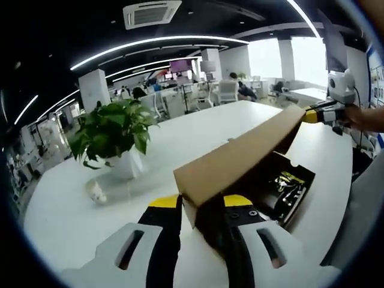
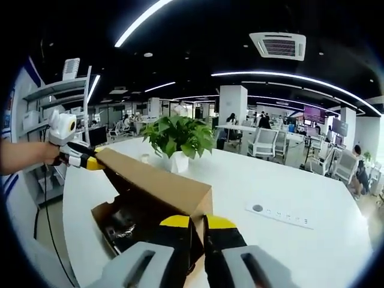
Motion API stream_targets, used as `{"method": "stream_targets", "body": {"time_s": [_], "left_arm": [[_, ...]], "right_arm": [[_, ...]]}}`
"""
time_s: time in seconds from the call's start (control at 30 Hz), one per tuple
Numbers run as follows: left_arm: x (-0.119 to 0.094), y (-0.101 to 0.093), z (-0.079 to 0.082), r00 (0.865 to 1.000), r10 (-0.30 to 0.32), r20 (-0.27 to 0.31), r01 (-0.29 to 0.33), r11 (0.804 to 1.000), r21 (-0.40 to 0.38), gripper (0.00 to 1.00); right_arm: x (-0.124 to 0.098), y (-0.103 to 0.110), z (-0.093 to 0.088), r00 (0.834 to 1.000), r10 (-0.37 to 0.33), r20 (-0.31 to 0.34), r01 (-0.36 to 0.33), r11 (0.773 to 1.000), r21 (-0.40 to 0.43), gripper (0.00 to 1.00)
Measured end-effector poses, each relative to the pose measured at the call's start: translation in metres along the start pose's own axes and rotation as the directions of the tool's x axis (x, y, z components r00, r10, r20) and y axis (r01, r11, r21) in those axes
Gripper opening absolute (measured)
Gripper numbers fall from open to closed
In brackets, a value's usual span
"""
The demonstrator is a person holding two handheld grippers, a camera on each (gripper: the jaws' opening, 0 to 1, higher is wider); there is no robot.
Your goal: Operate the shoe box by opening the lid, removing the specified soft item, and placing it in the target area until the item is outside and the box remains undamaged.
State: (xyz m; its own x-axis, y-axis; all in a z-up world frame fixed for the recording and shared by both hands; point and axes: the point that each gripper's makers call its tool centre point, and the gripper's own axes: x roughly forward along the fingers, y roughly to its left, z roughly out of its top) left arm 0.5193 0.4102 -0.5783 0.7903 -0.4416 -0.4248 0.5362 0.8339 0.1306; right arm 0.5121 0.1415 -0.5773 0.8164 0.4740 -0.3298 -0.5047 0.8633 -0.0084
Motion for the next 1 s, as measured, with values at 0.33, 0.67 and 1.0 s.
{"method": "stream_targets", "body": {"time_s": [0.33,0.67,1.0], "left_arm": [[0.001,-0.004,-0.012,1.0,-0.003,-0.028,0.003,1.0,0.003,0.22],[0.004,-0.001,-0.02,0.999,0.008,-0.047,-0.008,1.0,0.002,0.2],[0.01,0.006,-0.025,0.997,0.036,-0.068,-0.036,0.999,-0.01,0.13]], "right_arm": [[0.002,-0.001,0.002,1.0,-0.001,0.0,0.001,1.0,0.002,0.01],[0.004,-0.004,0.003,1.0,0.003,0.002,-0.003,1.0,0.013,0.01],[0.006,-0.006,0.005,1.0,0.003,0.004,-0.003,1.0,0.019,0.01]]}}
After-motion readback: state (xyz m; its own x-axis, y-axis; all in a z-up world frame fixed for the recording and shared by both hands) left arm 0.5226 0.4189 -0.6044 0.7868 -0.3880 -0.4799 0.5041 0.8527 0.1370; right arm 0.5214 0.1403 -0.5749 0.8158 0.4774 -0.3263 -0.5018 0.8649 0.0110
